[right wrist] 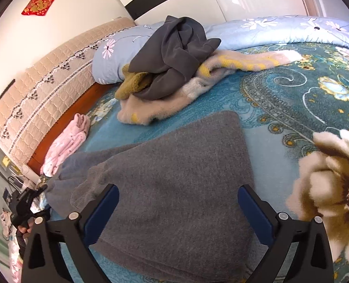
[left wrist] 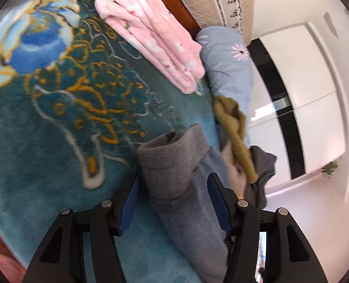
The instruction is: Fold clothes
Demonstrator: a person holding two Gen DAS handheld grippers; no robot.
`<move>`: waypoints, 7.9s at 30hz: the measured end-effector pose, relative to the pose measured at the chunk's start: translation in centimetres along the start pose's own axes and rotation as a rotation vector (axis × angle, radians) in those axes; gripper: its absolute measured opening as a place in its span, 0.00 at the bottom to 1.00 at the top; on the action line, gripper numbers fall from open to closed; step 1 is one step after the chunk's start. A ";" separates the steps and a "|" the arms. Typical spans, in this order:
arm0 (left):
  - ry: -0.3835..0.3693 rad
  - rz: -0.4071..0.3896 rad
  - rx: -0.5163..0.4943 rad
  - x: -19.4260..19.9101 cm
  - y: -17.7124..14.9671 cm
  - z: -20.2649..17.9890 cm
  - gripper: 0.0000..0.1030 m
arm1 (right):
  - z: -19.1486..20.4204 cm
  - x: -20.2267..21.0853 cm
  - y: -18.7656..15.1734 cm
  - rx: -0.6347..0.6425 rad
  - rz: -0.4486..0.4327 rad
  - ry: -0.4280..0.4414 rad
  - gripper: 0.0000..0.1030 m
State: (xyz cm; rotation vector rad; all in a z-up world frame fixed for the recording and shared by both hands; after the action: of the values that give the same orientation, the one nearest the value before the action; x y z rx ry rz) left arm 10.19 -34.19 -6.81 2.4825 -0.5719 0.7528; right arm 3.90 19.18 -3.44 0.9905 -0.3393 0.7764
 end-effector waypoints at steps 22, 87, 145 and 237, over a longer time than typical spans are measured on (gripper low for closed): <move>0.050 -0.178 -0.628 6.2 -4.7 -26.1 0.19 | -0.4 2.6 1.2 -0.064 -0.087 0.086 1.00; 0.122 0.145 -0.592 -1.4 -16.1 -17.7 0.56 | -4.1 -2.0 2.8 -0.326 0.099 0.358 0.85; 0.072 0.202 -0.736 -3.2 -19.3 -20.4 0.56 | -8.0 -1.4 2.8 -0.469 0.181 0.401 0.58; 0.050 0.253 -0.736 -2.4 -20.6 -19.9 0.55 | -0.2 0.9 -0.9 0.060 0.290 -0.012 0.20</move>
State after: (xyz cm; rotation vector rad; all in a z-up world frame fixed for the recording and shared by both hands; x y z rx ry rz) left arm 10.92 -6.26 -0.31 1.7287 -0.9545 0.5543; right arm 5.12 19.47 -3.60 1.0151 -0.4792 1.0483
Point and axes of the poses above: each gripper's, at about its wrist camera, not at the fingertips, and x roughly against the way its jaws point, z to its left, y to its top, the point moved 1 cm from there along -x, roughly the way its jaws point, and after that the axes turned 10 degrees about y, right-handed, at the moved point
